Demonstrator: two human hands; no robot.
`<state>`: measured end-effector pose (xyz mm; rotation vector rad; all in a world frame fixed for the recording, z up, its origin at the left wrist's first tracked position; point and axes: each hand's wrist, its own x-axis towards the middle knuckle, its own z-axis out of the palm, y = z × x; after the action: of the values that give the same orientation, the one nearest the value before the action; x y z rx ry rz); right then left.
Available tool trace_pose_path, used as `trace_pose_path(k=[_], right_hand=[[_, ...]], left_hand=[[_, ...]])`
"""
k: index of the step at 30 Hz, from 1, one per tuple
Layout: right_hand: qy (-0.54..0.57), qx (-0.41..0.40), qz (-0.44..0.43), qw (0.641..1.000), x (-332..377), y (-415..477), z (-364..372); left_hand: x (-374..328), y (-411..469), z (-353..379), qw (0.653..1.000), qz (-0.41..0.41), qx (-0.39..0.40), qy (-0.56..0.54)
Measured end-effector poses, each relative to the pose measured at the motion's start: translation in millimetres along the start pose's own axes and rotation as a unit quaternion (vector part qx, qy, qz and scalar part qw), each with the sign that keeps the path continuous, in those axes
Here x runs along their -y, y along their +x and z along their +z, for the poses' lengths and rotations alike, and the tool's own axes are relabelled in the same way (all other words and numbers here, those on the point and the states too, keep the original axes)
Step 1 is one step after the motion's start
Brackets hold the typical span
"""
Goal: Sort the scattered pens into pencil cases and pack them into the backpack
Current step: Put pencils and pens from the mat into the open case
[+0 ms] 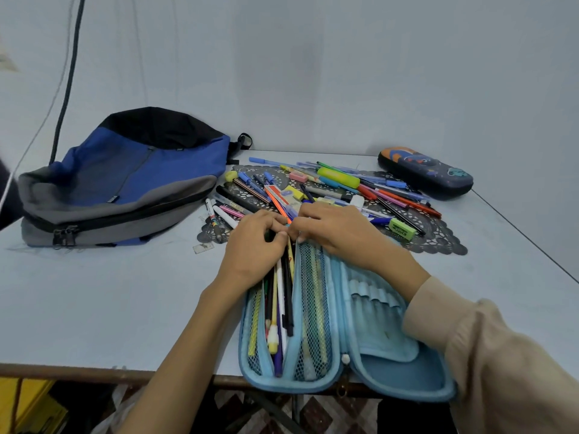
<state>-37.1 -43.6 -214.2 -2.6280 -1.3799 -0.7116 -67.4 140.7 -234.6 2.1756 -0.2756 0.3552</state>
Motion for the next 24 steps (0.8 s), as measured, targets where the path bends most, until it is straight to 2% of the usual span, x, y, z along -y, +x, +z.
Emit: trace_pose_path(k=[9,19,24], right_hand=[[0.11,-0.053,0.041,0.992,2.6,-2.5,5.0],[0.195,-0.009,0.068,0.978,-8.4,-4.6,9.7],[0.203,-0.011,0.077,0.976,-8.2,-5.3,10.5]], left_hand=[[1.3,-4.1,1.9,0.999,-0.002,0.009,-0.052],[2.1,-3.6,2.1,0.992,0.012,0.001,0.129],[1.9,-2.0,2.6,0.987,0.0,0.028,0.155]])
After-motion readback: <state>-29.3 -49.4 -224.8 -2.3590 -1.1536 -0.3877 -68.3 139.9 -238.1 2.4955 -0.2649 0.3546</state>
